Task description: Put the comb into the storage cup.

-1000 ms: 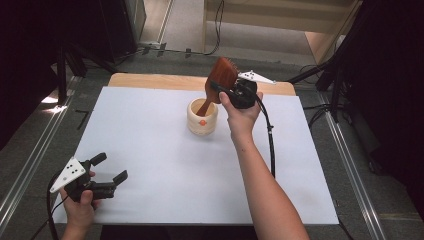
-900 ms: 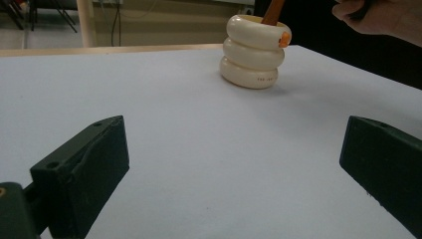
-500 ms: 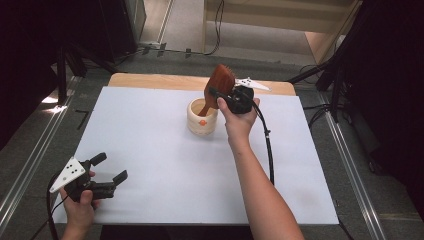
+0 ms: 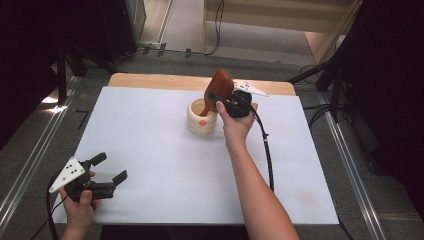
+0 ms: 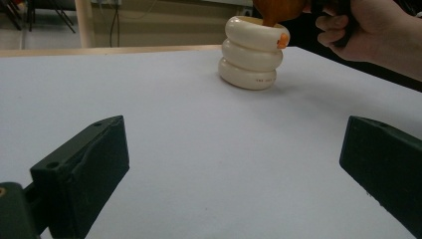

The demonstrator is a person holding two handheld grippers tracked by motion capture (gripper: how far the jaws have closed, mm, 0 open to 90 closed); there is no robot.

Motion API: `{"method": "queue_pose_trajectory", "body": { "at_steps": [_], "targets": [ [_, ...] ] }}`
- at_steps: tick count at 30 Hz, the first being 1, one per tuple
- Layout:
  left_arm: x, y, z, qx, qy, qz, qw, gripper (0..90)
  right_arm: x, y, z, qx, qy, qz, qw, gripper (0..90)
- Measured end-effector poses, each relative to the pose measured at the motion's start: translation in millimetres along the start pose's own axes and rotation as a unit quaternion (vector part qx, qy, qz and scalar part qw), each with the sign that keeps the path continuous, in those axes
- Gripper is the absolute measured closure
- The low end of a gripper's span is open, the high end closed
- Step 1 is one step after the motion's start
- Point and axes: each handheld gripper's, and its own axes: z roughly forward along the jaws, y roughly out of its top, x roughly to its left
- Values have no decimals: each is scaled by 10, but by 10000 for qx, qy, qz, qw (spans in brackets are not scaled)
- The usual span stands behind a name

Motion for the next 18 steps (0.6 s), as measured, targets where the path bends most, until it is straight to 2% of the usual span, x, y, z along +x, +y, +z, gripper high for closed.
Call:
{"method": "queue_pose_trajectory", "body": {
  "at_steps": [11,18],
  "targets": [
    [3,0,2,-6,-15,0,10000,0,-15,-71,32,-110,-61,180,9998,520],
    [-1,-1,3,-4,-17,-2,10000,0,-103,-134,29,-244,-11,548,9982,518]
  ]
}}
